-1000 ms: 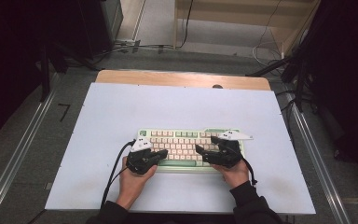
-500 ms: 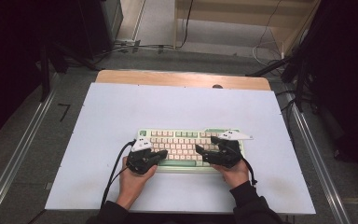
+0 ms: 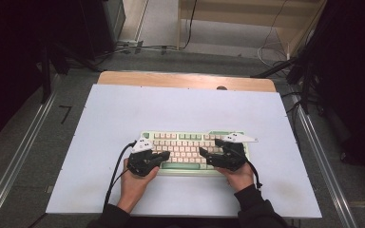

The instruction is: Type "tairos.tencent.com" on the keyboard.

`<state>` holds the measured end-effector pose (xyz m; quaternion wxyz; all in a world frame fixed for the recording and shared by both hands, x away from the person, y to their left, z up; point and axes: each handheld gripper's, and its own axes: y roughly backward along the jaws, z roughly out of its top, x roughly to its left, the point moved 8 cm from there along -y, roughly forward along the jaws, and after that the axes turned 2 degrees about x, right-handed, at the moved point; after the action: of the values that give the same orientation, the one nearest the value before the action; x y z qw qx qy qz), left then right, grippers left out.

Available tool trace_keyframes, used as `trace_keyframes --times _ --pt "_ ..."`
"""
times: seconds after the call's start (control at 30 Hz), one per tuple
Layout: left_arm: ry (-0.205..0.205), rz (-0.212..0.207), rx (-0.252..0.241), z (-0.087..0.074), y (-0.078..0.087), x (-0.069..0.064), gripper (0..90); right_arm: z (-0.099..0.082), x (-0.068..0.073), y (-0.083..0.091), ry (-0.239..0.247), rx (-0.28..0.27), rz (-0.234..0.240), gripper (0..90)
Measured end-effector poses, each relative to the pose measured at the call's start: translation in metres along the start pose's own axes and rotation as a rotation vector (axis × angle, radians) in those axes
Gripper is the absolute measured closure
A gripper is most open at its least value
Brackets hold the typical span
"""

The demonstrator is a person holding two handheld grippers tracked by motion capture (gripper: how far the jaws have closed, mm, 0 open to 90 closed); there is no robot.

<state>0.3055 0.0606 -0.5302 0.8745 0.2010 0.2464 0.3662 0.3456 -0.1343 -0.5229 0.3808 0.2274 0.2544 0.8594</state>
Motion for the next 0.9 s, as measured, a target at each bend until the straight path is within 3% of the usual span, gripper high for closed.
trace_keyframes --times 0.33,0.43,0.7,0.9 --pt "0.038 0.017 -0.071 0.016 0.016 0.011 86.8 -0.001 0.000 -0.001 0.000 0.005 -0.002 22.5" --pt "0.044 0.028 -0.083 0.019 0.018 0.014 77.4 -0.001 0.000 -0.001 0.001 0.007 -0.003 22.6" --pt "0.048 0.101 -0.094 0.025 0.016 0.020 40.7 -0.001 0.000 -0.001 0.002 0.007 -0.004 22.6" --pt "0.047 0.143 -0.091 0.027 0.013 0.025 28.4 -0.002 0.000 -0.002 0.003 0.010 -0.003 22.5"
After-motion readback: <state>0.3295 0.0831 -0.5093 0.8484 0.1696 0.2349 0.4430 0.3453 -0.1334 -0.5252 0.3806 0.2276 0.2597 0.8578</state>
